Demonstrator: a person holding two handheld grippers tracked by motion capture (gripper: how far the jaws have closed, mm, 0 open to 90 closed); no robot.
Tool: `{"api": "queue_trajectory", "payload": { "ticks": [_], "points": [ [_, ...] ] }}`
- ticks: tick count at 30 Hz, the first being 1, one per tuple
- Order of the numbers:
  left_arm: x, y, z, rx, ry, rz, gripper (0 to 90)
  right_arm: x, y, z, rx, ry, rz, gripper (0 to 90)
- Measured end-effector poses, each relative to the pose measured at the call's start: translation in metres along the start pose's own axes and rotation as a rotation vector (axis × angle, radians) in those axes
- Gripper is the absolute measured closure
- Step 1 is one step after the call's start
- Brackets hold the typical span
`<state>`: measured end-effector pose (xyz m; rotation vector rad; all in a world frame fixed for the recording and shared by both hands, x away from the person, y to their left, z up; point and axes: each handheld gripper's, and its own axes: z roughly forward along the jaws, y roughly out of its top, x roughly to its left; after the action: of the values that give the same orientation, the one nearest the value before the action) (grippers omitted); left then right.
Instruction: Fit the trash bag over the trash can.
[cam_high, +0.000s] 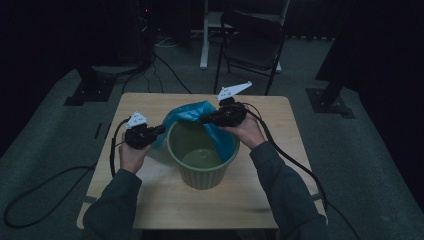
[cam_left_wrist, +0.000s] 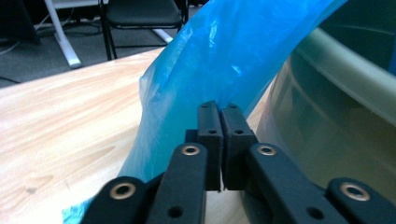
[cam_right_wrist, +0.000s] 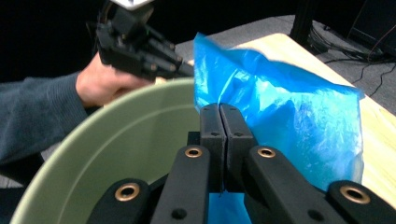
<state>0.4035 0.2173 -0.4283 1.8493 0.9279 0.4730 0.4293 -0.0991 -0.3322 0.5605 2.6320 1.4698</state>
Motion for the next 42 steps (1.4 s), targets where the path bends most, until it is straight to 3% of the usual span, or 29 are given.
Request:
{"api": "queue_trajectory", "payload": {
  "ticks": [5, 11, 16, 22, 26, 28, 30, 32, 42],
  "points": [
    [0.000, 0.006, -0.001, -0.029, 0.002, -0.007, 90.0, 0.002, -0.009, -0.003, 0.028, -0.013, -0.004, 85.5],
    [-0.002, 0.017, -0.006, -0.062, 0.014, 0.013, 90.0, 0.001, -0.008, -0.011, 0.001, -0.024, -0.009, 64.1],
    [-0.004, 0.022, -0.008, -0.076, 0.016, 0.027, 90.0, 0.003, 0.001, -0.011, -0.018, -0.038, -0.020, 61.1],
    [-0.009, 0.029, -0.010, -0.089, 0.013, 0.049, 89.9, 0.008, 0.015, 0.005, -0.018, -0.040, -0.036, 59.4],
    [-0.013, 0.032, -0.010, -0.093, 0.011, 0.065, 89.9, 0.009, 0.022, 0.012, -0.020, -0.056, -0.030, 61.2],
    [-0.015, 0.033, -0.011, -0.092, 0.008, 0.074, 89.9, 0.008, 0.022, 0.013, -0.007, -0.060, -0.022, 69.4],
    [-0.017, 0.034, -0.013, -0.100, -0.007, 0.073, 89.9, 0.007, 0.017, 0.014, 0.043, -0.080, -0.023, 79.5],
    [-0.020, 0.036, -0.014, -0.101, -0.014, 0.083, 89.8, 0.008, 0.010, 0.012, 0.071, -0.088, -0.030, 84.4],
    [-0.035, 0.044, -0.015, -0.110, -0.037, 0.141, 89.8, 0.005, -0.015, 0.001, 0.119, -0.085, -0.014, 88.0]
  ]
}}
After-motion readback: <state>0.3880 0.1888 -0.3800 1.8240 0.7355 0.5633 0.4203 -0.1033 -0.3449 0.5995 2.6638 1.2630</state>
